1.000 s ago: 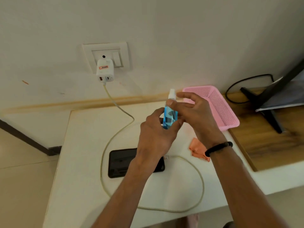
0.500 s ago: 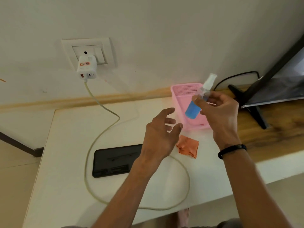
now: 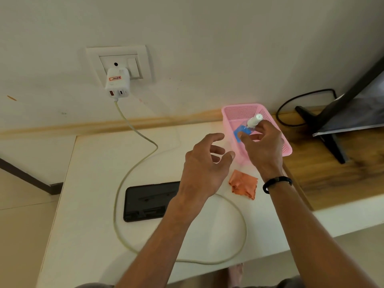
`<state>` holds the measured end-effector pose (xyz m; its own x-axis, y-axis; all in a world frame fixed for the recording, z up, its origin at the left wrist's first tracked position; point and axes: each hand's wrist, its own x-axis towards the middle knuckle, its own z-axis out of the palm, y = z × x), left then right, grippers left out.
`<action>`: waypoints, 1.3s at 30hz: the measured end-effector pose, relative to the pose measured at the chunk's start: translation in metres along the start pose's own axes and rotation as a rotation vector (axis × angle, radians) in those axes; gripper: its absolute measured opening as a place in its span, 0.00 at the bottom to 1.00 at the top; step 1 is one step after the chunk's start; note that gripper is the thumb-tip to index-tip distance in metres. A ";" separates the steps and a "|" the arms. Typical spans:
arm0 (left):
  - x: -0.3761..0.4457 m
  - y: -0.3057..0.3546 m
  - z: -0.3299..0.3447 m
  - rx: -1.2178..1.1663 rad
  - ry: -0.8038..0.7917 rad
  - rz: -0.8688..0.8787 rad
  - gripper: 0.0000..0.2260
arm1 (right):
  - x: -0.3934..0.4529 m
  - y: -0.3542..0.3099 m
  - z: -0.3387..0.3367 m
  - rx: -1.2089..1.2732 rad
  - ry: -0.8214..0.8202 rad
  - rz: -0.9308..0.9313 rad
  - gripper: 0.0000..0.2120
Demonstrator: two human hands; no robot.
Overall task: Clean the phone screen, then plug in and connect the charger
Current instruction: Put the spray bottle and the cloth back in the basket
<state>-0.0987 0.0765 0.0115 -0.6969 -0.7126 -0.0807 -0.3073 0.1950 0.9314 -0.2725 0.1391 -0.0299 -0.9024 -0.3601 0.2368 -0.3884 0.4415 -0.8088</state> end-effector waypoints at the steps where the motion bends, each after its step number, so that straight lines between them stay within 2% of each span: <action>1: 0.000 0.000 -0.001 -0.006 0.018 0.008 0.19 | -0.001 0.000 0.000 0.000 -0.001 0.006 0.24; 5: 0.002 0.000 -0.006 -0.056 0.069 0.026 0.17 | -0.003 -0.002 0.000 -0.010 -0.001 0.011 0.23; 15: 0.001 -0.001 -0.011 -0.076 0.064 0.036 0.16 | -0.004 -0.011 -0.001 -0.071 -0.076 0.001 0.24; 23: 0.001 -0.001 -0.012 -0.075 0.067 0.025 0.16 | -0.004 -0.015 -0.009 -0.123 -0.082 0.085 0.26; 25: 0.002 -0.001 -0.013 -0.077 0.069 0.017 0.16 | -0.006 -0.021 -0.018 -0.149 -0.053 0.089 0.24; 27: 0.003 -0.001 -0.014 -0.078 0.068 0.013 0.16 | -0.010 -0.025 -0.031 -0.176 -0.030 0.057 0.15; 30: 0.004 -0.001 -0.013 -0.070 0.068 0.007 0.17 | -0.021 -0.031 -0.042 -0.329 -0.177 0.047 0.10; 35: 0.002 -0.003 -0.013 -0.072 0.043 -0.003 0.17 | -0.035 -0.023 -0.039 -0.787 -0.649 0.208 0.11; 39: 0.003 -0.004 -0.013 -0.073 0.029 -0.010 0.17 | -0.037 -0.019 -0.041 -1.001 -0.709 0.158 0.10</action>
<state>-0.0910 0.0651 0.0122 -0.6743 -0.7340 -0.0812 -0.2659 0.1388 0.9540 -0.2392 0.1779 -0.0015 -0.7730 -0.4734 -0.4223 -0.5376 0.8422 0.0400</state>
